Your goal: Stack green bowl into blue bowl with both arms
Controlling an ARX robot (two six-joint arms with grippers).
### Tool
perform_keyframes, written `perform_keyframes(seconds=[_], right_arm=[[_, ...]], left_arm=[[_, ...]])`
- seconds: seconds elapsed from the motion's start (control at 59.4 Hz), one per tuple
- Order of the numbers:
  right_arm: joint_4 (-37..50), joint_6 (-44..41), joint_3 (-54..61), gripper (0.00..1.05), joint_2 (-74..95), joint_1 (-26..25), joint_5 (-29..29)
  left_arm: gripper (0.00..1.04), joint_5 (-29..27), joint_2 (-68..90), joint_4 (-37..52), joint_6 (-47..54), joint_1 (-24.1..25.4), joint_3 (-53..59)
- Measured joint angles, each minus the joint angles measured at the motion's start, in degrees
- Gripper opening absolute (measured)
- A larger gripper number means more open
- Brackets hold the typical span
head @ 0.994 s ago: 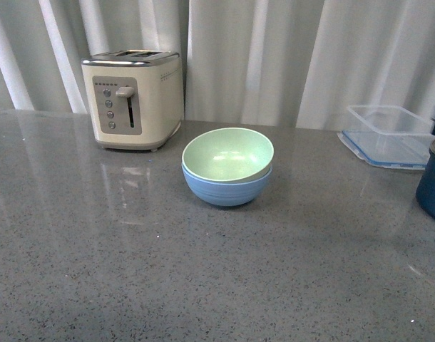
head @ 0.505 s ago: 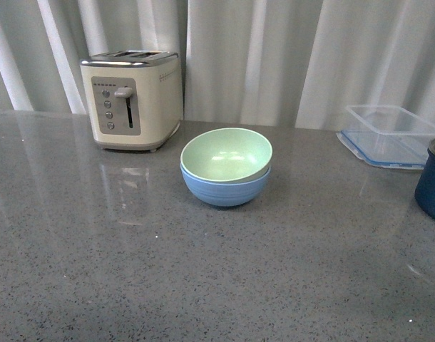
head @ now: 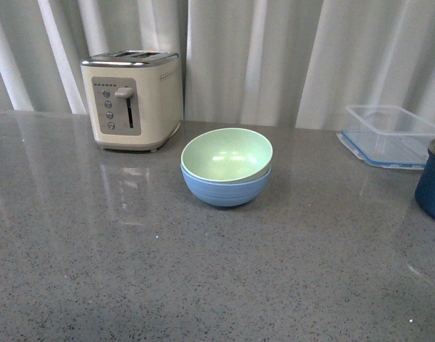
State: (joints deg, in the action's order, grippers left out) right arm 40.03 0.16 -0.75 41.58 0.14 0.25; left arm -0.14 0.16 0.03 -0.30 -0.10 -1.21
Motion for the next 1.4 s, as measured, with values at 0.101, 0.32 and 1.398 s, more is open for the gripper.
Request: perform_keyframes(seconds=[0.101, 0.32, 1.398], right_arm=[[-3.3, 0.0, 0.3, 0.01, -3.6, 0.0, -0.2], [-10.6, 0.0, 0.5, 0.01, -11.7, 0.0, -0.1], [-39.7, 0.0, 0.4, 0.01, -40.9, 0.0, -0.3]], left_arm=[[0.98, 0.0, 0.0, 0.0, 0.0, 0.0, 0.0], [0.98, 0.0, 0.0, 0.0, 0.0, 0.0, 0.0], [0.98, 0.0, 0.0, 0.0, 0.0, 0.0, 0.0]])
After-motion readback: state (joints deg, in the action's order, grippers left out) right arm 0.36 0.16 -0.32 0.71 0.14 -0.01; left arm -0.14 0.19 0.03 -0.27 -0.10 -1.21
